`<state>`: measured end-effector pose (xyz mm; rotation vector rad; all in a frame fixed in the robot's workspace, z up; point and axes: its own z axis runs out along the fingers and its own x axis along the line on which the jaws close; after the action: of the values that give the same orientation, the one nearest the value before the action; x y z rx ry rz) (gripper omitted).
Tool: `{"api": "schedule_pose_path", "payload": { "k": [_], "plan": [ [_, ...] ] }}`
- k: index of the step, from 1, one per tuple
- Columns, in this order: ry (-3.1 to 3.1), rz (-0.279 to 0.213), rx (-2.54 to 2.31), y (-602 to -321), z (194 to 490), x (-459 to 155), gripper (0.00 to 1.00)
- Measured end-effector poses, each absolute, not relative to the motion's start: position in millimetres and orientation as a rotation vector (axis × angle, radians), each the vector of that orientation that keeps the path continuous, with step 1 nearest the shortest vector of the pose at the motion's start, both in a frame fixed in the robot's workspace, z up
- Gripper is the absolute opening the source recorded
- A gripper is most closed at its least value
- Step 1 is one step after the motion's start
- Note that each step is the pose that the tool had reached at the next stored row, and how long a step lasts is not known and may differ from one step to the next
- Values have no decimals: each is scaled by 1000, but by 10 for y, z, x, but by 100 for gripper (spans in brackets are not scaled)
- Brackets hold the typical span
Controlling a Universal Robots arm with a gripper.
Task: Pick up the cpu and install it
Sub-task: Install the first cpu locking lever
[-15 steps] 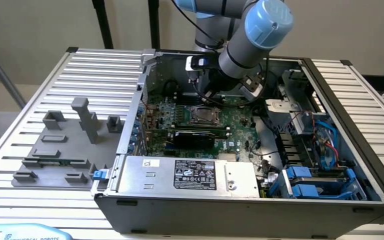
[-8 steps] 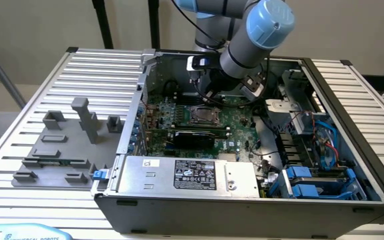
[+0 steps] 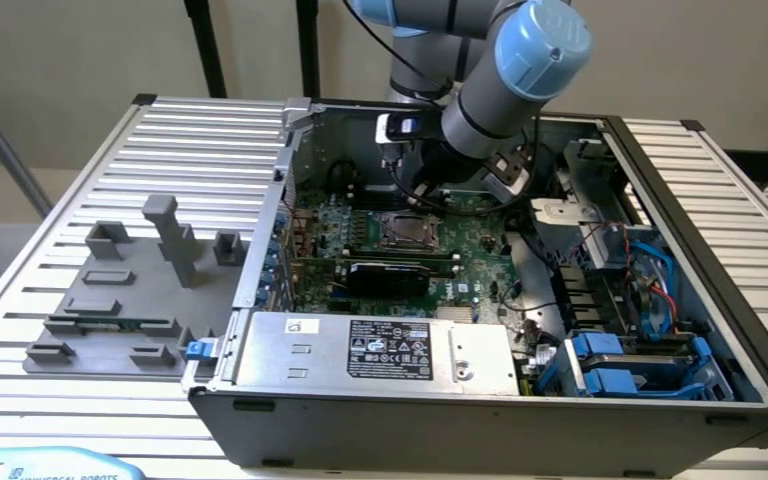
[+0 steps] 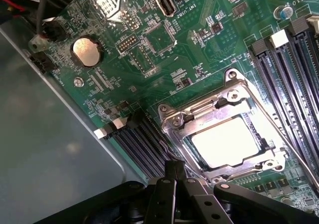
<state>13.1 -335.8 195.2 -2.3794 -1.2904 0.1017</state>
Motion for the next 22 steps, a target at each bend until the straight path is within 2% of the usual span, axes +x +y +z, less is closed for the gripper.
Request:
{"api": "schedule_pose_path", "payload": {
  "k": [22],
  "plan": [
    [-1311, 107, -2369, -3383, 1885, 177, 11]
  ]
}}
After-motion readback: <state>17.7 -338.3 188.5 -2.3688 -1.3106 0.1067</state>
